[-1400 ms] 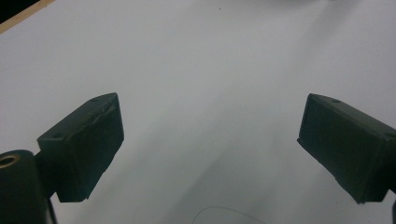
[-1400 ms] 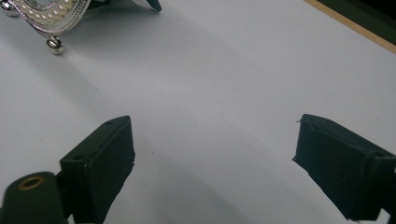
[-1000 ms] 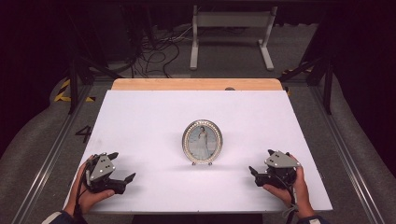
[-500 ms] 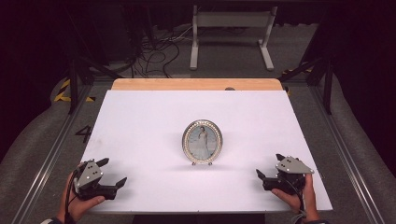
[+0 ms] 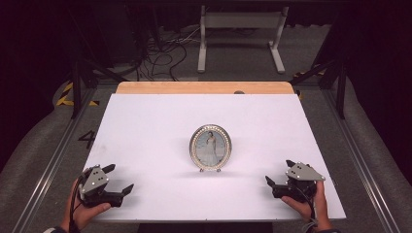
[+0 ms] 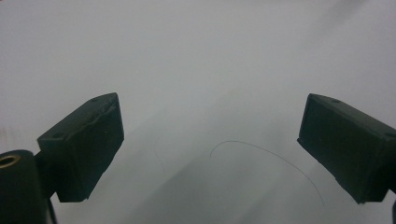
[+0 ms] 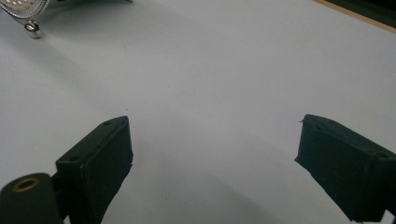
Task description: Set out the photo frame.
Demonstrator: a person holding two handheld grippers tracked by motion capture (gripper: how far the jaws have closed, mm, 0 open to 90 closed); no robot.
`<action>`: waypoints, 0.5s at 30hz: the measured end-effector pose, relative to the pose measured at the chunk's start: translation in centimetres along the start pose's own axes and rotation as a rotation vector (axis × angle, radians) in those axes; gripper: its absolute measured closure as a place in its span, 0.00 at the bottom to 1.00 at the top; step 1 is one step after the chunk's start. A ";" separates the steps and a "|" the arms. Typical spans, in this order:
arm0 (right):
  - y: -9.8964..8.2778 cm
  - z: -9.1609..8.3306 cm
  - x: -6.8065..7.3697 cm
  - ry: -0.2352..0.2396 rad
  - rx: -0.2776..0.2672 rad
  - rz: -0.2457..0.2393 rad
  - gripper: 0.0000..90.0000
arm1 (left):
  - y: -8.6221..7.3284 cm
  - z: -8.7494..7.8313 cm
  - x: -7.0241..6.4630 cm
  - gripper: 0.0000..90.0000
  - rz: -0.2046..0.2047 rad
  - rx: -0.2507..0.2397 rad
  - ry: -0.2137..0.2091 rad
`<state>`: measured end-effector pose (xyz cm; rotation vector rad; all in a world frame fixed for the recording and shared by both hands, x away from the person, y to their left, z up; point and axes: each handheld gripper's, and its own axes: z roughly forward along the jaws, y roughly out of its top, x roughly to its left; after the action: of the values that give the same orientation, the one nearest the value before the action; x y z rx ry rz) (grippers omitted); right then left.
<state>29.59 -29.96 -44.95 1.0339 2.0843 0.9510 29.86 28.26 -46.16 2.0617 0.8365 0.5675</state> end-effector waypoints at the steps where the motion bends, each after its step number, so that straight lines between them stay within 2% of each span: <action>1: 0.0 0.0 0.0 0.002 0.000 0.000 0.11 | 0.0 0.0 0.1 0.08 -0.002 -0.003 -0.003; 15: 0.0 0.1 0.2 0.011 0.004 -0.005 0.11 | 0.0 0.1 0.1 0.08 0.000 0.004 0.003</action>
<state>29.54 -29.75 -45.09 1.0273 2.0978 0.9526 30.01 28.30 -46.17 2.0650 0.8406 0.5693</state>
